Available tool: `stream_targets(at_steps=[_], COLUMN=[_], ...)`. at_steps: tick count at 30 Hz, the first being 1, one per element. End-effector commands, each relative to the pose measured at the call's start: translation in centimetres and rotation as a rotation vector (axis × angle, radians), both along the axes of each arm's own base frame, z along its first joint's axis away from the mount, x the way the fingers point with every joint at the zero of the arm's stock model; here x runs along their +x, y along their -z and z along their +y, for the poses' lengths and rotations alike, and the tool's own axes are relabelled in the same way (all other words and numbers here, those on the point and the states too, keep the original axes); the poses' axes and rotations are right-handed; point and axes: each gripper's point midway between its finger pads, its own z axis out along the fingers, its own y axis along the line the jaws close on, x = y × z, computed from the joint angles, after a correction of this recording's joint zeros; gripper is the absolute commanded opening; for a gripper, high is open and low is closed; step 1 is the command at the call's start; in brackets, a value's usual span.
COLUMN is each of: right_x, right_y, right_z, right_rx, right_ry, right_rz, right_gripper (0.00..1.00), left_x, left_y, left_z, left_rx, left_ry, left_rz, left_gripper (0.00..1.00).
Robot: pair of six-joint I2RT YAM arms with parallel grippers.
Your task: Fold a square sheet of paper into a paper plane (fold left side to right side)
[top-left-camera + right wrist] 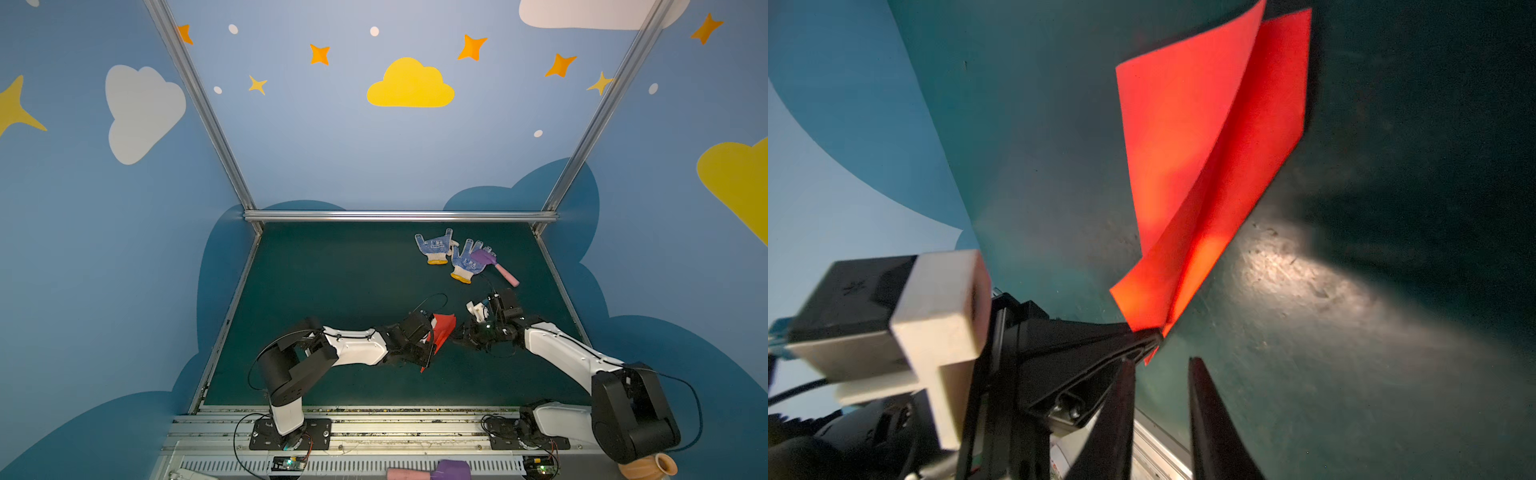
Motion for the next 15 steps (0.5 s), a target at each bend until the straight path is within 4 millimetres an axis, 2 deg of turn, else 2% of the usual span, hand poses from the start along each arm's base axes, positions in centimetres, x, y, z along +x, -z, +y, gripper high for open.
stream_targets(at_steps=[1, 6, 15], right_x=[0.1, -0.1, 1.3], right_y=[0.3, 1.6, 1.7], right_z=[1.1, 2.2, 3.8], right_rx=[-0.005, -0.029, -0.026], right_ry=[-0.059, -0.101, -0.12], right_rz=[-0.018, 0.001, -0.01], right_gripper=[0.16, 0.03, 0.01], left_x=[-0.4, -0.2, 0.1], left_y=[0.0, 0.5, 1.1], left_z=[-1.0, -0.8, -0.2], left_rx=[-0.067, -0.098, -0.143], left_ry=[-0.004, -0.025, -0.036], left_rz=[0.09, 0.141, 0.197], left_gripper=[0.04, 0.03, 0.03])
